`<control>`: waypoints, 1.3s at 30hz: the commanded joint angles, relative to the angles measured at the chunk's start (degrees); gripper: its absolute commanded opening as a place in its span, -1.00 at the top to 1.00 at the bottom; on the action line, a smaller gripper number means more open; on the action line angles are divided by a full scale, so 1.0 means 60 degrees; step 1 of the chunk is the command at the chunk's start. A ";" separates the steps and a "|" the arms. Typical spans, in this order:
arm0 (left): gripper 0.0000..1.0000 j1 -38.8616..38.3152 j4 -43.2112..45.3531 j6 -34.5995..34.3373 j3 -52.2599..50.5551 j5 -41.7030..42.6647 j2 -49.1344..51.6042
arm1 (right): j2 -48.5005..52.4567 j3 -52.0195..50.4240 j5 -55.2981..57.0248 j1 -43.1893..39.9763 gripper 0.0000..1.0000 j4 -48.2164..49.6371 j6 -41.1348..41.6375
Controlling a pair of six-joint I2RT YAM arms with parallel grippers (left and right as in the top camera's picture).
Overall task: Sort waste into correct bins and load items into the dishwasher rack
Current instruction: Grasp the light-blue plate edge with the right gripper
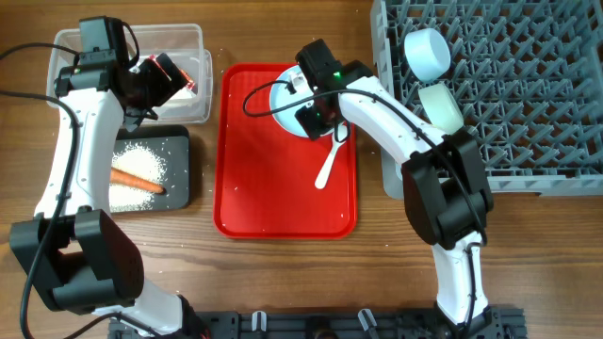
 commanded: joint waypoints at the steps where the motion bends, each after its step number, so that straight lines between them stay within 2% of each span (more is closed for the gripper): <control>1: -1.00 0.0022 0.0000 -0.0087 0.0138 0.0080 -0.0120 | -0.0186 -0.0244 0.0040 -0.0015 0.02 0.0197 -0.1122; 7: -1.00 0.0022 0.0000 -0.0084 0.0138 0.0080 -0.0120 | -0.0186 -0.0991 -0.0087 -0.0015 0.05 0.0601 -0.1147; 15: -1.00 0.0022 0.0000 -0.0087 0.0138 0.0076 -0.0120 | -0.0215 -0.1504 -0.0117 -0.0015 0.26 0.1268 -0.1027; 18: -1.00 0.0022 0.0000 -0.0087 0.0138 0.0080 -0.0120 | -0.0368 -0.0965 -0.0127 -0.0011 0.30 0.0812 -0.0087; 22: -1.00 0.0022 0.0000 -0.0087 0.0138 0.0080 -0.0120 | -0.1009 -0.0284 -0.0113 -0.0044 0.16 0.0127 0.1905; 25: -1.00 0.0022 0.0000 -0.0084 0.0138 0.0080 -0.0120 | -0.1453 -0.0280 0.0178 -0.0157 0.17 -0.0142 0.4102; 28: -1.00 0.0022 0.0000 -0.0087 0.0138 0.0080 -0.0120 | -0.1377 -0.0477 0.0528 -0.0277 0.25 -0.0375 0.5308; 39: -1.00 0.0022 0.0000 -0.0084 0.0138 0.0080 -0.0120 | -0.0433 -0.1308 0.1100 -0.0630 0.34 -0.0448 0.5920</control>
